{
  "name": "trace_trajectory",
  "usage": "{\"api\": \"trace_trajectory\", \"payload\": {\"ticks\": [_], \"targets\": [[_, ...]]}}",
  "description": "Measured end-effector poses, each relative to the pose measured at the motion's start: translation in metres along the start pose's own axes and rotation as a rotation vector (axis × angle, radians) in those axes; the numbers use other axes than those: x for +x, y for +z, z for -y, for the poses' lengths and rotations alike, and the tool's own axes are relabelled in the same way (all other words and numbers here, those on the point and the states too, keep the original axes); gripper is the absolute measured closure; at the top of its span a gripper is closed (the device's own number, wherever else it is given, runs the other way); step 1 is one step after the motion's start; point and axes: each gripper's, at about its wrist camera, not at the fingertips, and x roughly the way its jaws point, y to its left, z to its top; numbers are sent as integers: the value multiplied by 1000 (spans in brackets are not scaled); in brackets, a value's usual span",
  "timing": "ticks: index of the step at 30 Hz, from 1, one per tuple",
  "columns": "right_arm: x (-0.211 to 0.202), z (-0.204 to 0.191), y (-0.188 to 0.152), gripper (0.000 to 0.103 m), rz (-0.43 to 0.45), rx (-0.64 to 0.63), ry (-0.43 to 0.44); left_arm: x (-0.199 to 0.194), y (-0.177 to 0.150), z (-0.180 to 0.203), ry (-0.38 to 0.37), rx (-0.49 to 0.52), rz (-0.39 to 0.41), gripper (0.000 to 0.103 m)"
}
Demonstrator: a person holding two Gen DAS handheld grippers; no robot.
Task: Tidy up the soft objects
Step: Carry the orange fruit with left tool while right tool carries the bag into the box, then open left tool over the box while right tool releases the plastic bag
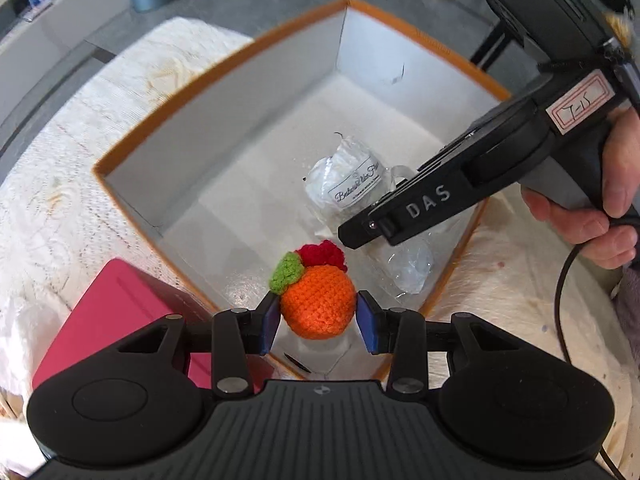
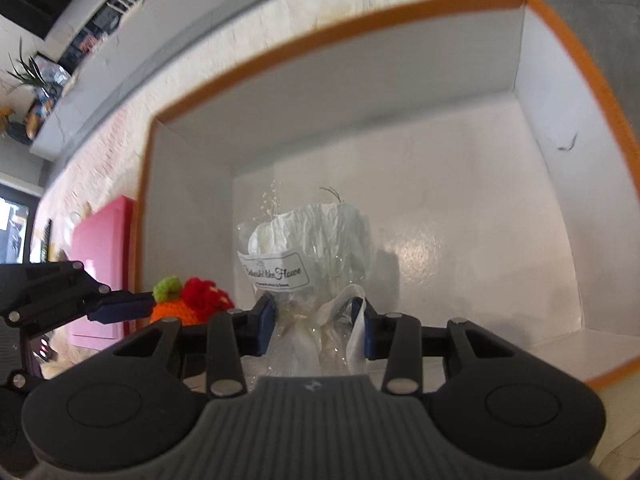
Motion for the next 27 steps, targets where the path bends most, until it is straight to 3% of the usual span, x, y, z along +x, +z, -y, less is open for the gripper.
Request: {"api": "trace_trajectory", "payload": {"ticks": [6,11,18,27], "targets": [[18,5,5,61,-74,-16,-11,20,19,-3,8,34,-86,56],[27,7,7,61,-107,-16,-19,33,29,4,59,105,-132,53],[20,8,7,49,-86,-31,-22,35,27,6,62,106,-130,47],[8,4,0,50,-74,-29,1,9,6,22,64,96,-88,44]]}}
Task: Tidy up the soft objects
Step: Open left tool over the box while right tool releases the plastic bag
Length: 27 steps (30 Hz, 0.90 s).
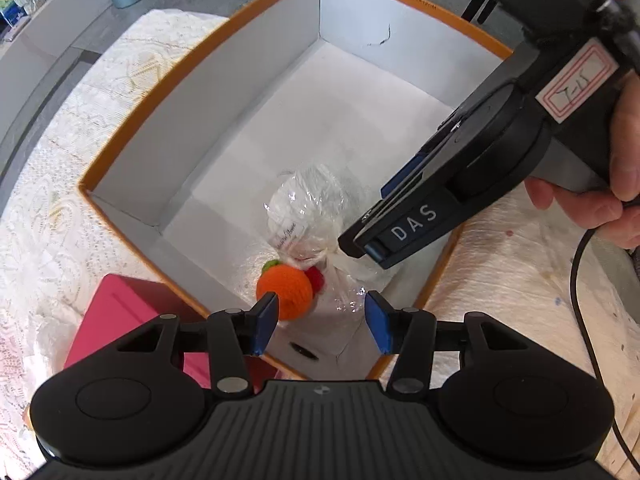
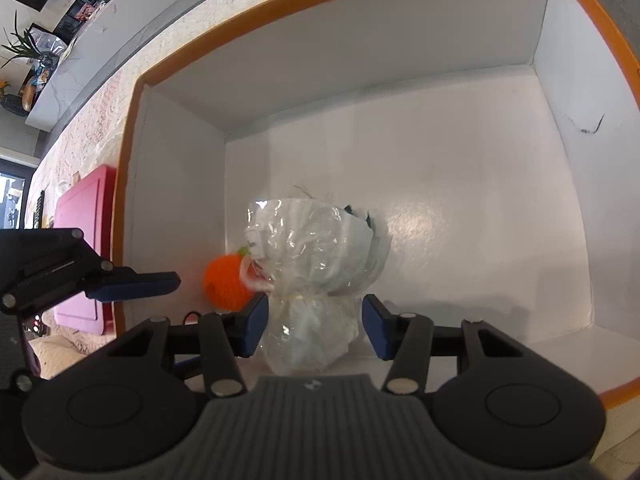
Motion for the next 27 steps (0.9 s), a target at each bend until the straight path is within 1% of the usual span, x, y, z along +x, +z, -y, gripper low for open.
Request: {"api": "trace_trajectory", "payload": {"ticks": [4,7,11,12,18,24,27], "targets": [[-11,-8,-3,50,26,-3,-9,-11,-8,3,0,2,30,45],[-24,-15,-8,50,53,-10,-23,-30,-15,11,23,2,68,44],[-44,-27,-18,49,102,-30,-61,-55,-31,17,10,-11,123,44],[-48,-30,-21,49,114,-31,-66,-67,-37,20,17,-17,140,44],[-76,-58,-48,49,202,-69,-89,-103,-77,17,37,-84,250,44],[-91,-105,-77,47,304,-144,-104,-135,-130,13,96,-199,375,44],[-94,-130,-94,47,364,-182,-96,-147,-158,10,147,-260,454,44]]}}
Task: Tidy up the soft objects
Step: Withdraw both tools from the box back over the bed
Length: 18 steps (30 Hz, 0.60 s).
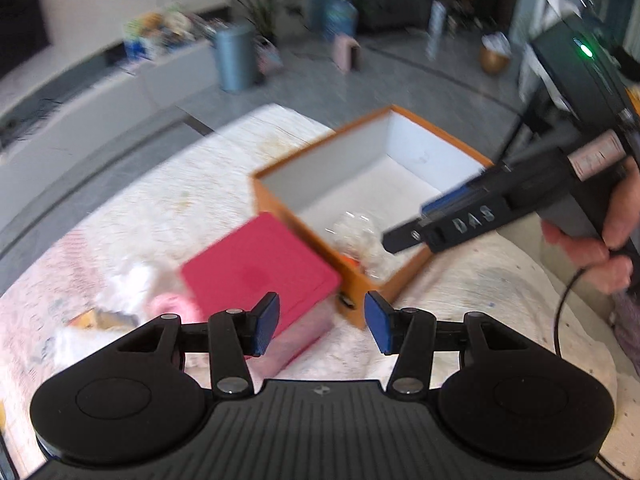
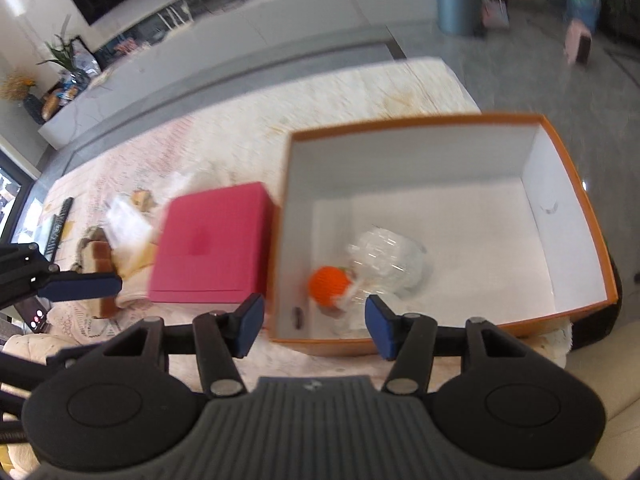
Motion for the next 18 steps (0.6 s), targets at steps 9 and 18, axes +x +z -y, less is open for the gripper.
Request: {"api": "trace_trajectory", "payload": {"ticks": [9,18], "targets": [[-5,-85,-44,46,174,-79,83,-44,-65,-28,158,-212,166,44],[40,-168,-76,46,241,-219,94,-73,-144,-95,276,-472,164,44]]}}
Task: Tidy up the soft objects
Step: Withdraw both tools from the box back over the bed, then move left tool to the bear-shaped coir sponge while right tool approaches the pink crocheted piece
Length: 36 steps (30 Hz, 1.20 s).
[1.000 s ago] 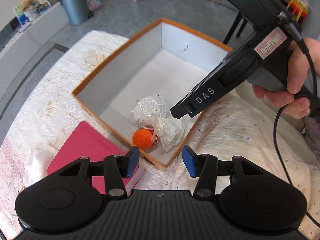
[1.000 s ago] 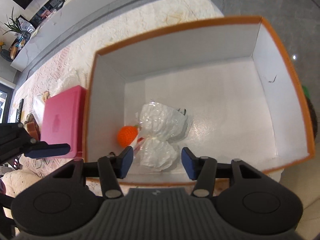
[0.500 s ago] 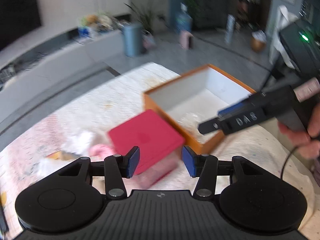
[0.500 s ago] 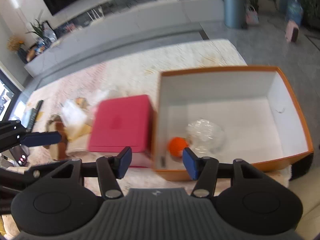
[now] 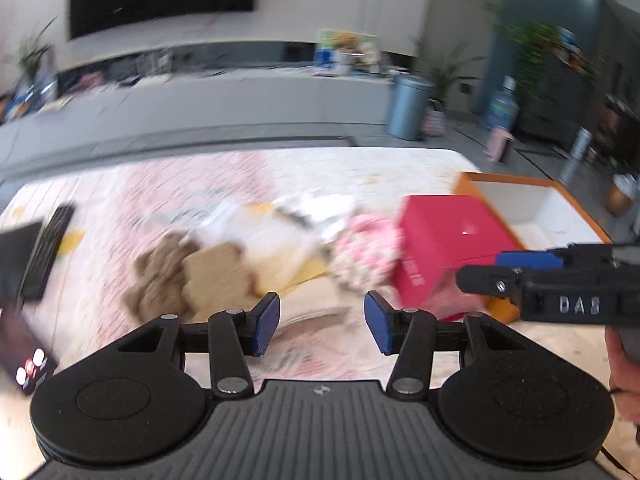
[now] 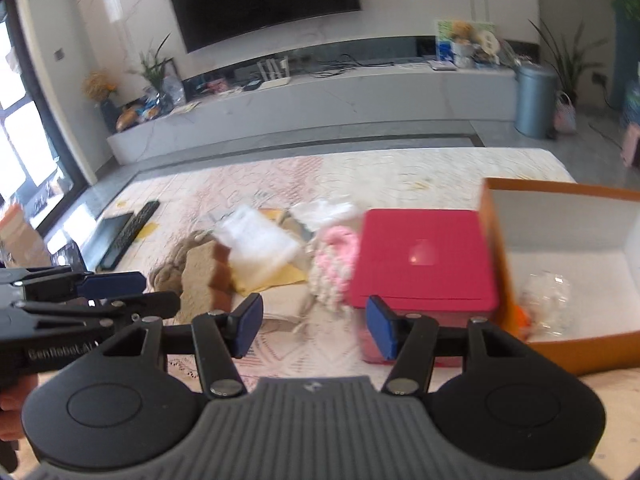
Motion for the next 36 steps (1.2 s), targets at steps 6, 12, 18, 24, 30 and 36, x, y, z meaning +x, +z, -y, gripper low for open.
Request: {"api": "trace_trajectory", "payload": {"ticks": [6,12,18,24,30,36], "targets": [[46,-32,-7,46,-33,-85,21,9,-20,-44,72,-76,-13,36],[83,-49,-6,46,-50,-157,-17,45,-18,-72,68,-184,-84,25],[116,-53,0,46,-62,-261,-57,91,-7,-76,65,-215,-155,19],[135,-49,6,46,-63,-373,-91,117,-2,-82,104,-221,-222,18],[144,-45,22,41,-68,-488,-141,126,2,-81,105,-193,-251,16],[168,-38,47,34,-201,-618,-187,132,4,-79,93,-176,-269,21]]}}
